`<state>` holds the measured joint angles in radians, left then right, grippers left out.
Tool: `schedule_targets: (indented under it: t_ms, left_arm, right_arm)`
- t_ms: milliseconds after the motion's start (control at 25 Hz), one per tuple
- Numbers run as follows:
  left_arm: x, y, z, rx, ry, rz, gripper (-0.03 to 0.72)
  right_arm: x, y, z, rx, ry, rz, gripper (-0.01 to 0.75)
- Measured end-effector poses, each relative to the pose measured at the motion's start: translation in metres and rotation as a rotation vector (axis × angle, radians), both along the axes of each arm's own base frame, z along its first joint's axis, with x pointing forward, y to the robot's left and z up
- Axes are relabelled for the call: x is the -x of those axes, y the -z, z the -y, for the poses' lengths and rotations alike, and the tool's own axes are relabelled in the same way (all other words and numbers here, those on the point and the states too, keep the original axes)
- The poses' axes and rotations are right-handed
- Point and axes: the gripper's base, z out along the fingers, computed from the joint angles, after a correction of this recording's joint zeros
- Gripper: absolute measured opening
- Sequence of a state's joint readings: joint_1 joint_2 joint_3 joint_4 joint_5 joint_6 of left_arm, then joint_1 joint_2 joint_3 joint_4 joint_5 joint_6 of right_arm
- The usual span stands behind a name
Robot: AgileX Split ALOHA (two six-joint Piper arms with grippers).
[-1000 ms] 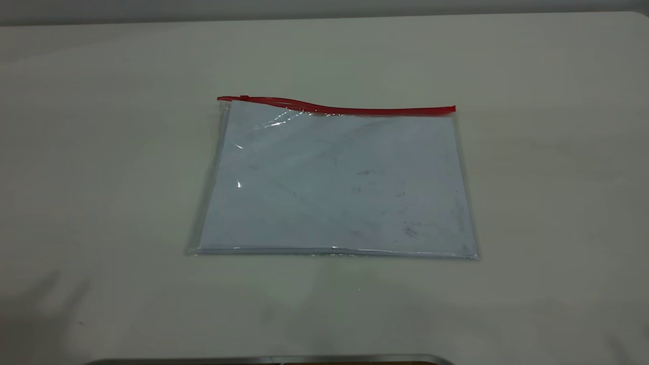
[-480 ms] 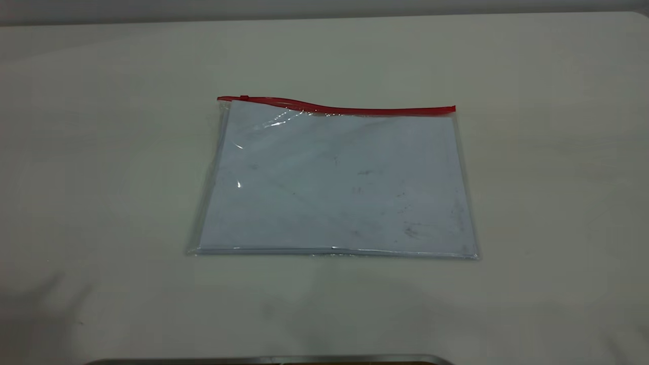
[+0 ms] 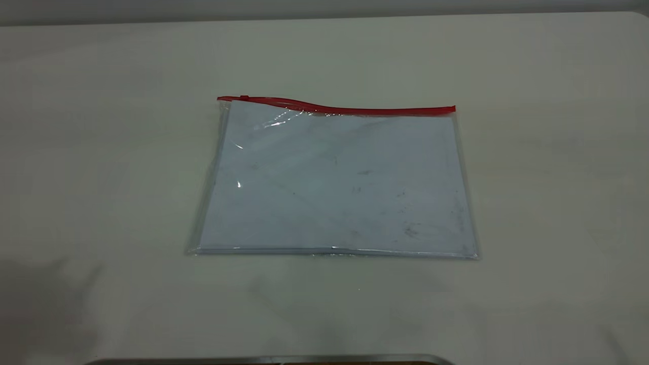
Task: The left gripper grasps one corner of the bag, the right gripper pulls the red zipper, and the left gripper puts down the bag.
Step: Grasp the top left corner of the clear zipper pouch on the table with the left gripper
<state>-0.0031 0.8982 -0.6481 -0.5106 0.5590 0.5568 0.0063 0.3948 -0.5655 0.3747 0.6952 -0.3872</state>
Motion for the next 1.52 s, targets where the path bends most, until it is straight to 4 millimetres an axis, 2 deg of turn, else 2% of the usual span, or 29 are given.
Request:
schedule_targets:
  t_ms: [120,280,440,720,880,1040,1240,1400,1520]
  left_arm:
    - [-0.02,0.008,0.0,0.025,-0.029,-0.079,0.488]
    - [-0.051,0.015,0.002,0.081,-0.067,-0.168,0.498]
    - [-0.088,0.033,0.004,0.121,-0.079,-0.267,0.504]
    - [-0.162,0.075,0.005,0.123,-0.094,-0.378,0.573]
    - [-0.198,0.104,0.006,0.138,-0.103,-0.428,0.579]
    - [-0.228,0.133,0.012,0.108,-0.045,-0.448,0.581]
    - [-0.247,0.172,0.023,0.103,0.044,-0.495,0.583]
    - [-0.247,0.2,0.037,0.072,0.149,-0.532,0.583]
    - [-0.248,0.218,0.045,0.082,0.161,-0.524,0.583]
  right_arm:
    - [-0.013,0.005,-0.001,-0.012,-0.003,-0.069,0.565]
    - [-0.029,0.014,-0.004,-0.064,-0.019,-0.177,0.575]
    - [-0.042,0.023,-0.006,-0.074,-0.027,-0.276,0.575]
    - [-0.06,0.031,-0.001,-0.027,0.003,-0.306,0.576]
    - [-0.074,0.034,0.001,-0.023,0.037,-0.28,0.576]
    - [-0.091,0.045,0.002,-0.008,0.044,-0.329,0.576]
    - [-0.114,0.067,0.004,0.02,0.052,-0.412,0.576]
    - [-0.128,0.086,0.004,0.028,0.054,-0.494,0.576]
    - [-0.133,0.094,0.005,0.033,0.055,-0.53,0.576]
